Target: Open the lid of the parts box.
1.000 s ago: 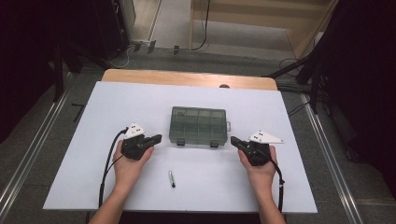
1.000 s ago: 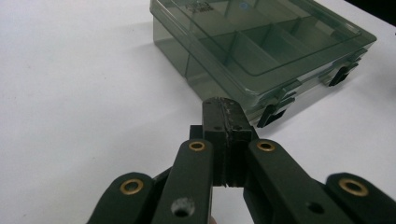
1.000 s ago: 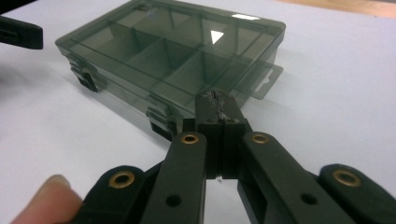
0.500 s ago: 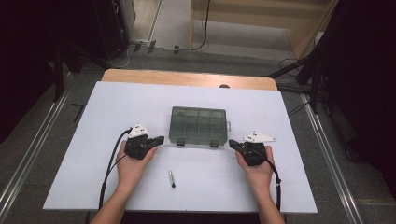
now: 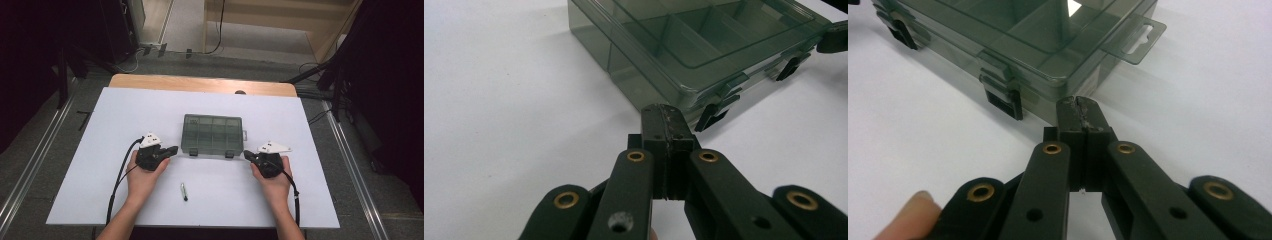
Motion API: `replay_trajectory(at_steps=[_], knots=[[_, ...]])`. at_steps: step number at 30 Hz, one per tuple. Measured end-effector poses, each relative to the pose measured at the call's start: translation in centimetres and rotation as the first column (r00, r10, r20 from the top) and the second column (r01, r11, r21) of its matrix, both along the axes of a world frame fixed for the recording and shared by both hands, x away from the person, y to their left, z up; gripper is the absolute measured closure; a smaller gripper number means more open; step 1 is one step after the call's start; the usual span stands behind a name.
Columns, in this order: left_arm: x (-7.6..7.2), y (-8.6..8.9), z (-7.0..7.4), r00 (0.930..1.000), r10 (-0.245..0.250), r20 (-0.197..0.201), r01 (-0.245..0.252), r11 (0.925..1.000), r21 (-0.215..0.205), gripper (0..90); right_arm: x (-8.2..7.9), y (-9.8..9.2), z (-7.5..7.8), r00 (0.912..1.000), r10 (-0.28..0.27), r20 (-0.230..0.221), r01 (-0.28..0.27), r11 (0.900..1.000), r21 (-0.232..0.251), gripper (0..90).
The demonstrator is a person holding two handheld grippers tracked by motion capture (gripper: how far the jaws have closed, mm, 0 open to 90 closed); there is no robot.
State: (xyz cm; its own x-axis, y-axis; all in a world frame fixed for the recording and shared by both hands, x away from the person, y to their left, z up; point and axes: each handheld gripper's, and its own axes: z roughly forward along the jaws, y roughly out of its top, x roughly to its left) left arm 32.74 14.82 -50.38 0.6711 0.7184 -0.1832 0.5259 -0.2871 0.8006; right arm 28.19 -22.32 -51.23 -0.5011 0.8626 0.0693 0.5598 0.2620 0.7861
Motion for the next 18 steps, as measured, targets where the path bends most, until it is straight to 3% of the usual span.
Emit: replay_trajectory(at_steps=[18], knots=[[0.01,-0.29,-0.03,0.9999,-0.011,0.002,0.011,0.9999,0.0,89.8,0.19,0.15,-0.23,1.0,-0.003,0.0,0.003,1.0,-0.011,90.0]])
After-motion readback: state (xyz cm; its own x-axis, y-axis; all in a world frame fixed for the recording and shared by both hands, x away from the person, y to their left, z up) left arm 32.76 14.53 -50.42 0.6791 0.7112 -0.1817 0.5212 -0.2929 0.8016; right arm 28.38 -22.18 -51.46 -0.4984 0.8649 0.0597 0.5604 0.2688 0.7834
